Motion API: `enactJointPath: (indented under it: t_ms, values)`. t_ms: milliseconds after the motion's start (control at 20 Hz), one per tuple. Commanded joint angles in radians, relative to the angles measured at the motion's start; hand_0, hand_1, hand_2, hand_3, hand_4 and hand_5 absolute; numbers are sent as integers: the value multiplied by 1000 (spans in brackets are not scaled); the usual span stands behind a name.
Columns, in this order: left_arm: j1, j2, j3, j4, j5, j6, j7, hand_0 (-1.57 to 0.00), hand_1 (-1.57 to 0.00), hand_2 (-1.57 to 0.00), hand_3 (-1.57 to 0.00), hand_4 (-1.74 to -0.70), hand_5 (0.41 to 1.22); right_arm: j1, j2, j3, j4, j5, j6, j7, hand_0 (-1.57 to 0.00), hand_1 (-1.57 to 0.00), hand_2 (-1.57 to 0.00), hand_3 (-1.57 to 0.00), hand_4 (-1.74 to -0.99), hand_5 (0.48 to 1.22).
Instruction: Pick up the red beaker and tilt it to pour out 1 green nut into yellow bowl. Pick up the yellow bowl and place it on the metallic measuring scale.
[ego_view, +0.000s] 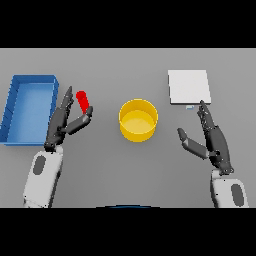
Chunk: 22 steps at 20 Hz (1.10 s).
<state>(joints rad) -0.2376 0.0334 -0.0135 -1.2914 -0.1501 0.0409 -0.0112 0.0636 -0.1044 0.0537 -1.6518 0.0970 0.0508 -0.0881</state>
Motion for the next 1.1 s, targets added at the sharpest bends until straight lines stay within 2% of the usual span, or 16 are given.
enactJointPath:
  t_ms: [0, 150, 200, 350, 400, 550, 650, 700, 800, 850, 950, 1000, 1050]
  values:
    - [-16, -2, 7, 24, 7, -4, -21, 1, 1, 1, 1, -1222, 638, -4, 3, 2, 0, 1, -1, 6, 1, 1, 1, 1, -1297, 625]
    - [-88, -4, 22, 115, -7, 15, -47, 1, 1, 1, 1, -1225, 635, -23, 1, -5, 9, -5, -3, 33, 1, 1, 1, 1, -1301, 631]
    - [-113, 5, 27, 140, -15, 20, -37, 1, 1, 1, 1, -1222, 633, -23, 2, -4, 7, -2, -6, 37, 1, 1, 1, 1, -1300, 631]
    - [-171, -4, 30, 223, -43, 50, -69, 1, 1, 1, 1, -1231, 647, -26, -8, -11, 11, 4, -10, 34, 1, 1, 1, 1, -1300, 638]
    - [-184, -3, 34, 237, -41, 49, -81, 1, 1, 1, 1, -1245, 660, -32, -7, -10, 12, 3, -8, 42, 1, 1, 1, 1, -1299, 639]
    - [-215, -13, 51, 309, -30, 45, -133, 1, 1, 1, 1, -1290, 686, -22, 1, -4, 10, 18, -21, 19, 1, 1, 1, 1, -1300, 646]
    - [-238, -22, 70, 351, -20, 58, -160, 1, 1, -1, 1, -1331, 709, -32, -2, -9, 9, 7, -15, 36, 1, 1, 1, 1, -1303, 646]
    - [-250, -31, 77, 370, -19, 71, -165, 1, -6, -50, -30, -1347, 726, -30, -4, -10, 10, 3, -10, 33, 1, 1, 1, 1, -1301, 647]
    - [-269, -44, 95, 407, -7, 81, -195, -338, -306, -322, -239, -1385, 765, -25, -6, -13, 15, 6, -14, 37, 1, 1, 1, 1, -1294, 645]
    - [-274, -53, 109, 420, 6, 88, -208, -585, -556, -551, -416, -1416, 786, -31, -5, -18, 25, 1, -14, 43, 1, 1, 1, 1, -1292, 645]
    - [-298, -57, 130, 448, 18, 100, -228, -940, -921, -918, -832, -1425, 943, -26, -2, -13, 15, 7, -19, 44, 1, 1, 1, 1, -1290, 646]
    - [-301, -55, 134, 458, 18, 103, -240, -1066, -1051, -1049, -980, -1483, 998, -16, 4, -7, 15, 10, -17, 23, 1, 1, 1, 1, -1291, 647]
    - [-306, -57, 131, 460, 9, 110, -234, -1167, -1155, -1153, -1081, -1529, 1043, -27, 6, -9, 20, 12, -23, 34, 1, 1, 1, 1, -1291, 649]
